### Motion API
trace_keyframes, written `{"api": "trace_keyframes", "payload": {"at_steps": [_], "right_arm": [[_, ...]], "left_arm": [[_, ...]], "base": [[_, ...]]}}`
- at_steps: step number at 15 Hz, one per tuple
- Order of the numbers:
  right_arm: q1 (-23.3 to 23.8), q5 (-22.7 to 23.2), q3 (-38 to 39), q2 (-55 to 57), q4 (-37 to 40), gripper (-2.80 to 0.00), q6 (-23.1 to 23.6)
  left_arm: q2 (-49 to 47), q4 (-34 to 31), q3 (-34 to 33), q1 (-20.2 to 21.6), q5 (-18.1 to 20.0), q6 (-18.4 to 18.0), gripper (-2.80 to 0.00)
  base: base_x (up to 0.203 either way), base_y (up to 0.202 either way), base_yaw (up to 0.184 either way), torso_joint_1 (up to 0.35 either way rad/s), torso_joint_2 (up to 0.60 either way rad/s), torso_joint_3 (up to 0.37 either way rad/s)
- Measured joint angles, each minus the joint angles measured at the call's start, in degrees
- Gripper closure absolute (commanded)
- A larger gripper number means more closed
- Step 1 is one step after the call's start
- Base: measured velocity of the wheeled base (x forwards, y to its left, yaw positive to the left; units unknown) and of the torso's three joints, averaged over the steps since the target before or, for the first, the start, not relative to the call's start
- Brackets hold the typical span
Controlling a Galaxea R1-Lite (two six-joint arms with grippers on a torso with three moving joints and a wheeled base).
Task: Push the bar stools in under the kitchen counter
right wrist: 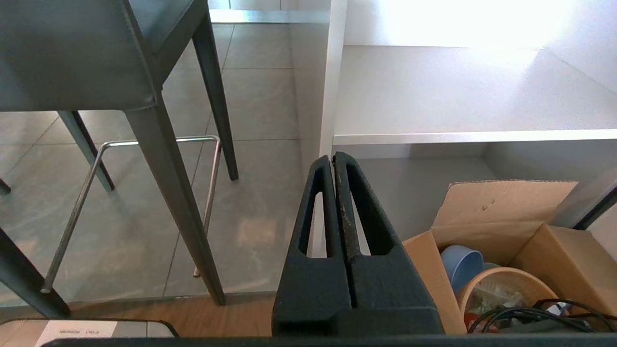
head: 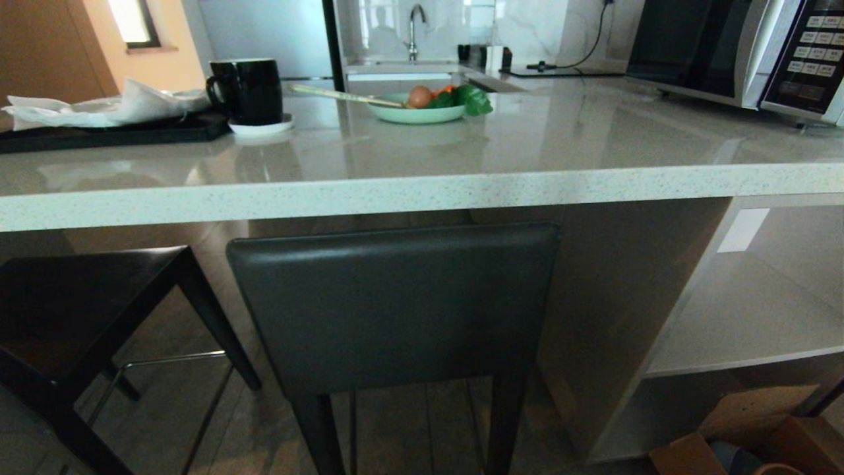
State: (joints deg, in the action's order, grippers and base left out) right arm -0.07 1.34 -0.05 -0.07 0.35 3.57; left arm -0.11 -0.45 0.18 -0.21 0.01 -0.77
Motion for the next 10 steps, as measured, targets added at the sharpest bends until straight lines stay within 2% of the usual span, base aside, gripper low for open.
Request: {"api": "trace_keyframes", "payload": {"at_steps": [10], "right_arm": [[0.0,-0.05,-0.02,0.0,-0.06,0.0,-0.93]], "left_arm": [[0.0,0.07,0.01,0.0,-0.01,0.73,0.0]], "base": [[0.0,0.0,0.0,0.0,0.0,0.0]]}}
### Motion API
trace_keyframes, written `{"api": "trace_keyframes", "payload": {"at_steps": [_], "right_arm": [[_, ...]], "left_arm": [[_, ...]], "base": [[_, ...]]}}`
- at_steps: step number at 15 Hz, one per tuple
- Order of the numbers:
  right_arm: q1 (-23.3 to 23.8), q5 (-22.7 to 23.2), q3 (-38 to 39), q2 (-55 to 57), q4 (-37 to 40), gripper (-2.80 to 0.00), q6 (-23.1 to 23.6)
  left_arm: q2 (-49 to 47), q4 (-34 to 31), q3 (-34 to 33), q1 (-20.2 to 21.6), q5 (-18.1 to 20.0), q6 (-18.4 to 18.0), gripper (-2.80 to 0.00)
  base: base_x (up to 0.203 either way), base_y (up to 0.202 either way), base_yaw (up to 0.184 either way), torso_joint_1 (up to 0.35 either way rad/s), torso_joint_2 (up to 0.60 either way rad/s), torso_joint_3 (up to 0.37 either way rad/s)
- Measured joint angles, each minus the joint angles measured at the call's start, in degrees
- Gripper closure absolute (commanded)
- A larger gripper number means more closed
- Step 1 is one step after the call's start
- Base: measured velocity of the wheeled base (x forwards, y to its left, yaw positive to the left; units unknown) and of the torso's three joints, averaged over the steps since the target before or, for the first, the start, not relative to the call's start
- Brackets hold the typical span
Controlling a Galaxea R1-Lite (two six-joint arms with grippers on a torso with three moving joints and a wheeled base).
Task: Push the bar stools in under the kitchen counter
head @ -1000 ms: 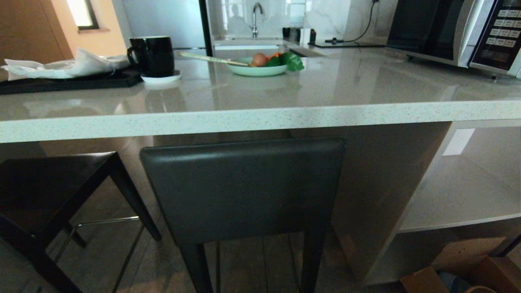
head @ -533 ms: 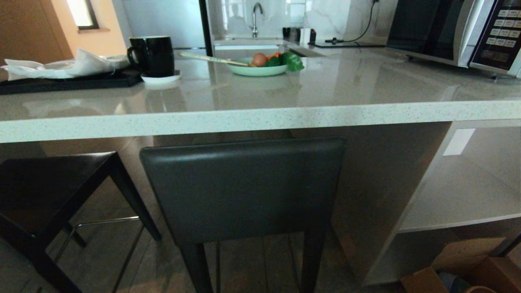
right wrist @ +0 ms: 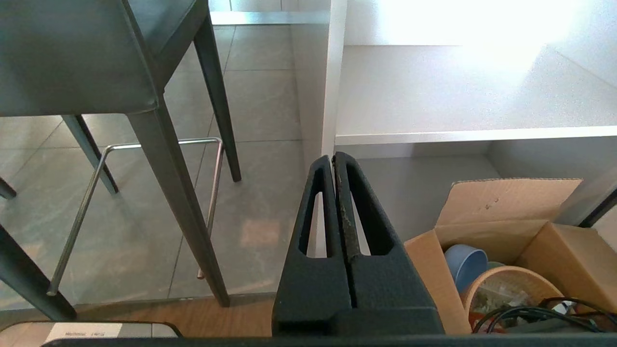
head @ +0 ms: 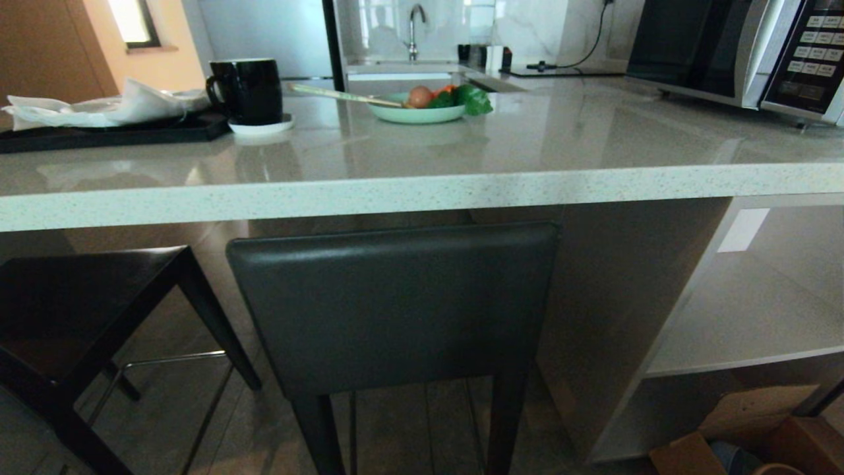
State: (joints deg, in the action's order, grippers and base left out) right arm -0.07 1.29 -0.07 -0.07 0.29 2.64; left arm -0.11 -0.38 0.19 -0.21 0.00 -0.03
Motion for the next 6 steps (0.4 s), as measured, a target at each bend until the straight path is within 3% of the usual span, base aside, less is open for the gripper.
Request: {"api": "trace_keyframes", "payload": {"at_steps": [6], "right_arm": [[0.0,-0.04,0.0,0.0,-0.05,0.0,-0.05]], "left_arm": [[0.0,0.0,-0.01,0.02,0.02,-0.02,0.0]], "base": [[0.0,0.0,0.0,0.0,0.0,0.0]]}}
